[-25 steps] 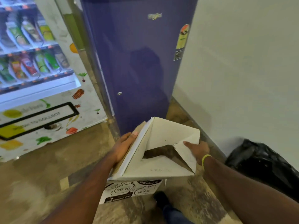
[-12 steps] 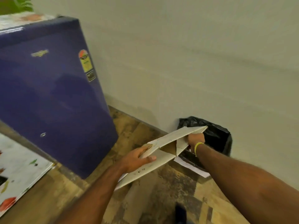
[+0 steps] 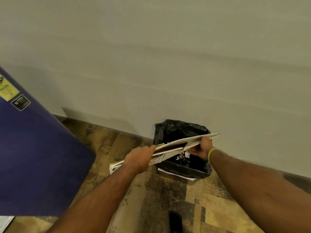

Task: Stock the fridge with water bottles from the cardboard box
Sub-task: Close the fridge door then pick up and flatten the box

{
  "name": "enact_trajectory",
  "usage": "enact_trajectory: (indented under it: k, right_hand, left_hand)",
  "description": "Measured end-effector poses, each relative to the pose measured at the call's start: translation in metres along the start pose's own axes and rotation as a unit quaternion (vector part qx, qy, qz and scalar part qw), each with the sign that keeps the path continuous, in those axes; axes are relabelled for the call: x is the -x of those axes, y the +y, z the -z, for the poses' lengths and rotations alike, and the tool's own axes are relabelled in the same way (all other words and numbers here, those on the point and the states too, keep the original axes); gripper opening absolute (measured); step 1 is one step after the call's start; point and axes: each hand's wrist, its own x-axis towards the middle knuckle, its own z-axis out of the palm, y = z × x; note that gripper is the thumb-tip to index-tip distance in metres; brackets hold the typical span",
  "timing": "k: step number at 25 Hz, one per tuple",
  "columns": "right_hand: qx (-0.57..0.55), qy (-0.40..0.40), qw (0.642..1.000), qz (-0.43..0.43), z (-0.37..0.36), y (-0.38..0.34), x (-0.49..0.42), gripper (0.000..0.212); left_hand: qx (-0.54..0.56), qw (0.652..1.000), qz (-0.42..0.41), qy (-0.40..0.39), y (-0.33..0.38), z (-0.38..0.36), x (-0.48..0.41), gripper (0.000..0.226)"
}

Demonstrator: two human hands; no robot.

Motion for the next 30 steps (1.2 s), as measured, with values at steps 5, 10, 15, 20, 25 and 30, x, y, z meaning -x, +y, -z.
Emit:
enact_trajectory:
  k: [5, 10, 15, 20, 25, 30]
  right_hand:
    - [-0.098, -0.078, 0.989, -0.074, -0.005, -0.006, -0.014, 0.05]
    - [-0.07, -0.135, 0.982, -0.111, -0.008, -0.012, -0.019, 0.028]
    - [-0.068, -0.113, 0.981, -0.14, 0.005, -0.015, -0.037, 0.034]
    - [-0.067, -0.118, 0.982, -0.129, 0.01, -0.012, -0.056, 0.03]
    - [-0.09, -0.128, 0.982, -0.107, 0.01, -0.01, -0.073, 0.033]
    - [-0.178, -0.115, 0.967, -0.143, 0.012, -0.005, -0.087, 0.028]
  left_hand:
    - [-0.087, 0.996, -0.001, -0.037, 0.059, 0.027, -0.078, 0.035]
    - [-0.148, 0.985, 0.004, -0.087, 0.109, 0.029, -0.14, 0.024]
    - [-0.143, 0.984, -0.045, -0.1, 0.143, 0.027, -0.158, 0.026]
    - [-0.172, 0.977, -0.097, -0.082, 0.159, 0.028, -0.168, 0.032]
    - [-0.14, 0.978, -0.138, -0.068, 0.156, 0.048, -0.167, 0.037]
    - [-0.101, 0.964, -0.242, -0.041, 0.108, 0.065, -0.167, 0.048]
